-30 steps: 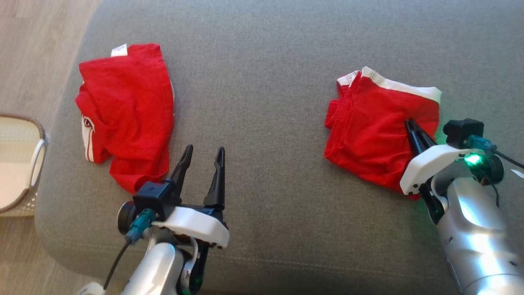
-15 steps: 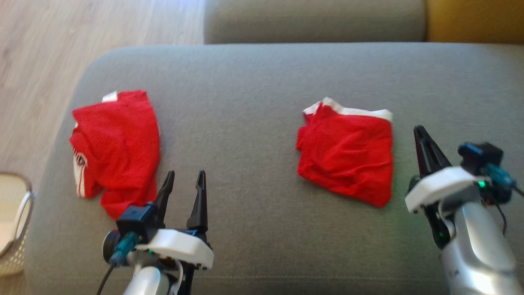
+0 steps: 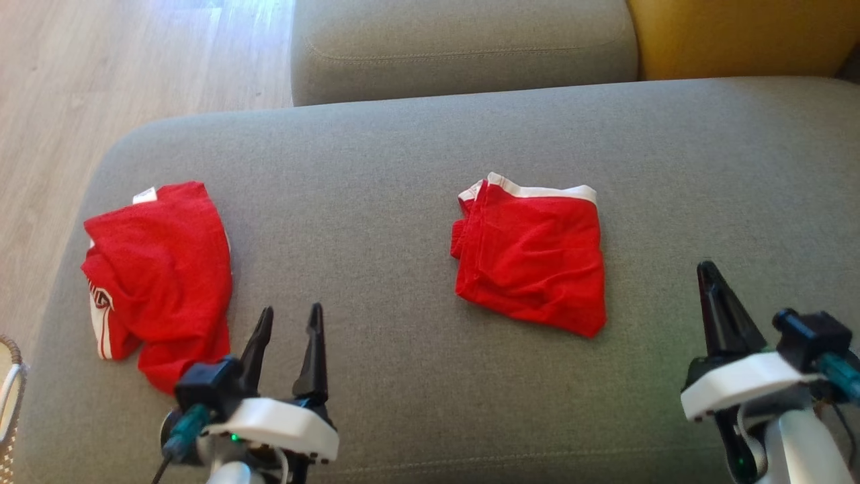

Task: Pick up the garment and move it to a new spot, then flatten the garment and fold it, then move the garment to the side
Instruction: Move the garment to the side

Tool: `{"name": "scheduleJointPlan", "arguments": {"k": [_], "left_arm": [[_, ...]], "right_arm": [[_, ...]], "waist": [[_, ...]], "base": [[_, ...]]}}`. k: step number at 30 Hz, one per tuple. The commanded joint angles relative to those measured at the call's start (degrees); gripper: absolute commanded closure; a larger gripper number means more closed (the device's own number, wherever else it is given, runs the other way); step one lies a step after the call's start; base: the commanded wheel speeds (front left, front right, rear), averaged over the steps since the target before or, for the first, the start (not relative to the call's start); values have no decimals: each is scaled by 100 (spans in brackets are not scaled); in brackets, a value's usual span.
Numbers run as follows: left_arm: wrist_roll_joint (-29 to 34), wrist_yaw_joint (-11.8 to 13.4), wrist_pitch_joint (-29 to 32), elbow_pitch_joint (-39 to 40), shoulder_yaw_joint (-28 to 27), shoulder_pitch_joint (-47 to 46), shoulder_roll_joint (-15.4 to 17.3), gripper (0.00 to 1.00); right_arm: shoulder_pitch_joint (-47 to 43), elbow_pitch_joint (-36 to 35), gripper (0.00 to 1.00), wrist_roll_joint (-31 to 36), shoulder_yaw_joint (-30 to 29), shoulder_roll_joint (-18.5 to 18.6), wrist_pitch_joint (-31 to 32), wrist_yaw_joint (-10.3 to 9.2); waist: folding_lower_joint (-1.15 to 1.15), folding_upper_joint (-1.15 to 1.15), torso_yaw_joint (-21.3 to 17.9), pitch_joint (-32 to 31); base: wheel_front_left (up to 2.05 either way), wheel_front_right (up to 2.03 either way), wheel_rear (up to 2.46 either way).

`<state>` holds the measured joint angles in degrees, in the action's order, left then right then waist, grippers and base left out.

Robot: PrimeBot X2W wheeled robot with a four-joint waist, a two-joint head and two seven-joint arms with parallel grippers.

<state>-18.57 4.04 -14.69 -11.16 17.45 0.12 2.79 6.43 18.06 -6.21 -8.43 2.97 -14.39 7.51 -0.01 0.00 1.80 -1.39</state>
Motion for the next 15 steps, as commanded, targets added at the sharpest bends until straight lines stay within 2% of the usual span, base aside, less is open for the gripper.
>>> {"name": "scheduleJointPlan", "arguments": {"k": [1,2,3,15], "left_arm": [[-163,25,-31,161,-264,-102,9,0],[-119,27,-31,133,-270,-98,9,0],[-93,22,-31,118,-275,-93,9,0],[20,-10,-31,98,-215,-60,9,0]], "right_arm": [[88,-286,100,5,112,-4,-21,-2],[56,-299,100,-100,93,-5,3,-2],[30,-305,0,-200,93,-6,20,-2],[-118,-331,0,-337,227,-9,36,-2]], "waist": [[1,0,-11,-9],[1,0,-14,-15],[1,0,-16,-20],[1,0,6,-14]], "base": [[0,0,0],[0,0,0],[0,0,0],[0,0,0]]}}
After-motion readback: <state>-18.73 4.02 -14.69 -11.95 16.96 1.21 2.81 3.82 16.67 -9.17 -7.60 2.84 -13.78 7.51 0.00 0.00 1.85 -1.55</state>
